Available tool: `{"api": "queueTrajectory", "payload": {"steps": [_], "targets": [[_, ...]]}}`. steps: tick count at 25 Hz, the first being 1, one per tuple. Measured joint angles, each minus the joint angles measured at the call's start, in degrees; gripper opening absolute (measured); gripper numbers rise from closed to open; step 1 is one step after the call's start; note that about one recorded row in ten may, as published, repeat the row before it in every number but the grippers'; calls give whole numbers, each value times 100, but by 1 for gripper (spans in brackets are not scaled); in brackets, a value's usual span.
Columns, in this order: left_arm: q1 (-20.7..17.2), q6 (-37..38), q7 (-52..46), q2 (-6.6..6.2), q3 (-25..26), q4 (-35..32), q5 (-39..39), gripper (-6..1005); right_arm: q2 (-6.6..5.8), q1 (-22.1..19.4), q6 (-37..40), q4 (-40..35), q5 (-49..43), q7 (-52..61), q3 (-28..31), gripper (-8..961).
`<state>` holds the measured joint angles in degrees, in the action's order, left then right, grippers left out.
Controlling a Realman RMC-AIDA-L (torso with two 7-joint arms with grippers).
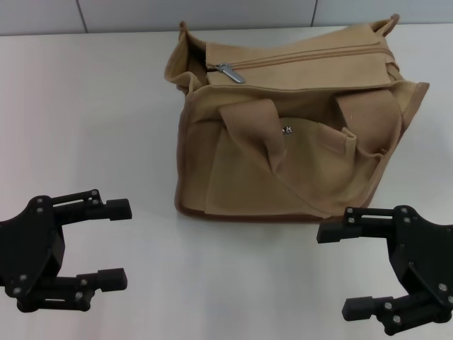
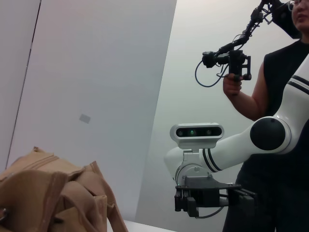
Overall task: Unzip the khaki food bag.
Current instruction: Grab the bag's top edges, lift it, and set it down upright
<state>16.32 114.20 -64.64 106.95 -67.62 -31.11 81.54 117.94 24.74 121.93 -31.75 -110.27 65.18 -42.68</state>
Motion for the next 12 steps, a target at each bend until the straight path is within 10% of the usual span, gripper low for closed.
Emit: {"api": "queueTrajectory", "payload": {"steps": [12], "targets": [[-10, 0, -74, -5, -6, -6, 3, 801, 27, 0, 1, 0, 16, 0, 3, 819]]}}
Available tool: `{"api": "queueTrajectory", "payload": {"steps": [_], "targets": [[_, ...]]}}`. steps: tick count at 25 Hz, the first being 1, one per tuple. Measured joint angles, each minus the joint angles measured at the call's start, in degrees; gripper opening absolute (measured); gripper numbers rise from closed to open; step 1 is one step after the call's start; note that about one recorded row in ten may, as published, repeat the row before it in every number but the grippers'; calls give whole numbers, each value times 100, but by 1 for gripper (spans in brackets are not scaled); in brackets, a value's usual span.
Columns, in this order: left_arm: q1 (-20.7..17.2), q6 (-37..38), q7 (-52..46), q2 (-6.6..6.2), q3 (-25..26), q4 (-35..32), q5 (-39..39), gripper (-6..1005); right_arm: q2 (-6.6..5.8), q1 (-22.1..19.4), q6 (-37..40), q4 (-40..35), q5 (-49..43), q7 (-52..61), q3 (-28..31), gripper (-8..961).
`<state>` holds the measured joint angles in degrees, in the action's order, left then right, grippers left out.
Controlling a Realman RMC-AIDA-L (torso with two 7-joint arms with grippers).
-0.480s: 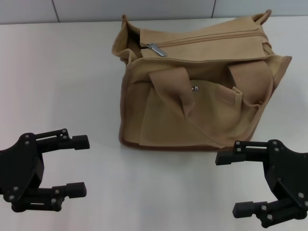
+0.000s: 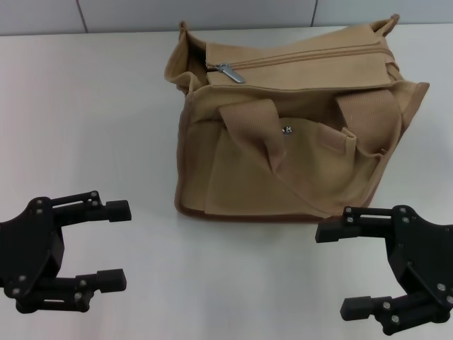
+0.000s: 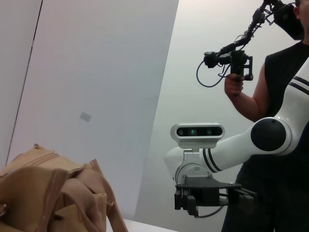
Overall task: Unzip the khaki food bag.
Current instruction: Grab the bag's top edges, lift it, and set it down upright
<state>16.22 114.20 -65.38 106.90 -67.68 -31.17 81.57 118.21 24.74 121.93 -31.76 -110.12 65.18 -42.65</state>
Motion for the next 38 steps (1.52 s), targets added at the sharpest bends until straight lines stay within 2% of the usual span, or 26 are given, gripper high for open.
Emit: {"api": "queueTrajectory", "payload": {"steps": [38], "targets": [[33, -4, -1, 32, -25, -3, 9, 771, 1, 22, 62, -32, -1, -6, -45, 818]]}}
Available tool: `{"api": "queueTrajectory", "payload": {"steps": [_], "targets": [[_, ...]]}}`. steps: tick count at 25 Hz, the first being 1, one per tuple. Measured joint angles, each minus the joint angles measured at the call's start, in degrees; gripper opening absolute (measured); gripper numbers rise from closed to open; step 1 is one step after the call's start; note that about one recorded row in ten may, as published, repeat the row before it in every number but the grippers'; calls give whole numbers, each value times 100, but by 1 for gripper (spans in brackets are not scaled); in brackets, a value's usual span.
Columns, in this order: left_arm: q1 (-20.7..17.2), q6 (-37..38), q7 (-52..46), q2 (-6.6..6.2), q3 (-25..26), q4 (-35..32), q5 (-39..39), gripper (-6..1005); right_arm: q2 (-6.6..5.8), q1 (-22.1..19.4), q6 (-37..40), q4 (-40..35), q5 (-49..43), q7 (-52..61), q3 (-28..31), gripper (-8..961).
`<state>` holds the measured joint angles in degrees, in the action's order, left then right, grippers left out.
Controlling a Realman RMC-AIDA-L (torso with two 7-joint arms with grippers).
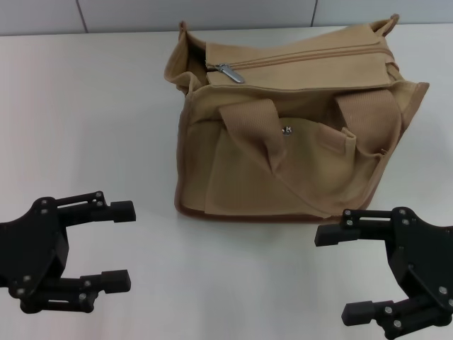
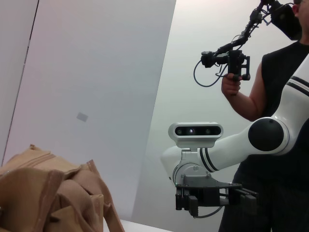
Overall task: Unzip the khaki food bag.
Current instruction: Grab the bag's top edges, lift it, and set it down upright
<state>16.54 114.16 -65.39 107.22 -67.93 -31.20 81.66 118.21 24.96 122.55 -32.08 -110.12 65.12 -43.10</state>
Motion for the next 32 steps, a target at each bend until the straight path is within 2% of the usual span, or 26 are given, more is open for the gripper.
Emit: {"api": "queueTrajectory", "payload": {"steps": [32], "targets": [[51, 9, 0, 9, -27, 0, -1, 746, 7, 0, -48, 0, -36, 0, -5, 818]]}}
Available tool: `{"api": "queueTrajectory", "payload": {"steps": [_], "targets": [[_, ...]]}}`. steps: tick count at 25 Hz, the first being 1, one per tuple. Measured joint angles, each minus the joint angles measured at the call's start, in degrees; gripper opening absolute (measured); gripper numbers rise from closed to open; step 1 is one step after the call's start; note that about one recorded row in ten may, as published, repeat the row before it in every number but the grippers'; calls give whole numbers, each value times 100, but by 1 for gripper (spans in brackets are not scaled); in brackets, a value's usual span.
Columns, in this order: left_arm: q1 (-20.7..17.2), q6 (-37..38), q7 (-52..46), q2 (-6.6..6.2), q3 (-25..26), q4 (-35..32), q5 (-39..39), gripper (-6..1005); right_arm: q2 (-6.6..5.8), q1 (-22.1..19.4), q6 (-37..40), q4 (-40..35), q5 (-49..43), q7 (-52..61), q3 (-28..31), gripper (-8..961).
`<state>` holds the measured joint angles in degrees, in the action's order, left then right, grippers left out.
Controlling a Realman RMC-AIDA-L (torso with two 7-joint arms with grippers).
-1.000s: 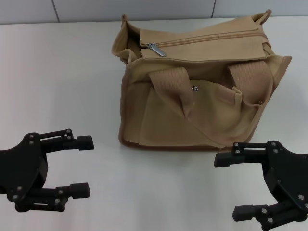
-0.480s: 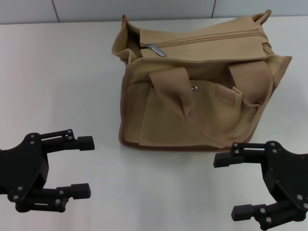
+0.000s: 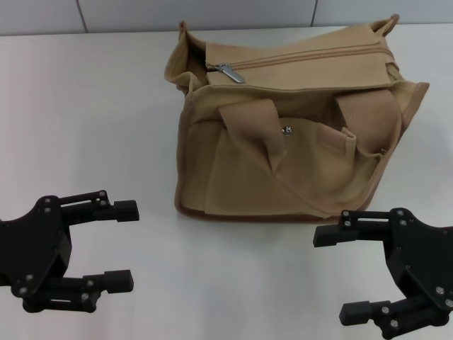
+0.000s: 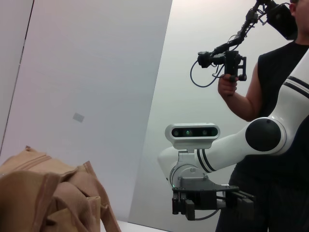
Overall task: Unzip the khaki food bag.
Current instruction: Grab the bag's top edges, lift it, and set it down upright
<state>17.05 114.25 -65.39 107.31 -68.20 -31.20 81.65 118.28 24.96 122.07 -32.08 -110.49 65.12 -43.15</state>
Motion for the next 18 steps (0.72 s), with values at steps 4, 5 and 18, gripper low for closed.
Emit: {"api": "queueTrajectory", "payload": {"steps": [4, 5, 18], "targets": [[0, 0, 0, 0, 0, 0, 1, 743, 1, 0, 0, 3, 0, 0, 0, 818], [0, 0, 0, 0, 0, 0, 5, 742, 2, 0, -3, 7, 0, 0, -3, 818], [0, 0, 0, 8, 0, 0, 10, 732, 2, 0, -9, 9, 1, 0, -9, 819]]}}
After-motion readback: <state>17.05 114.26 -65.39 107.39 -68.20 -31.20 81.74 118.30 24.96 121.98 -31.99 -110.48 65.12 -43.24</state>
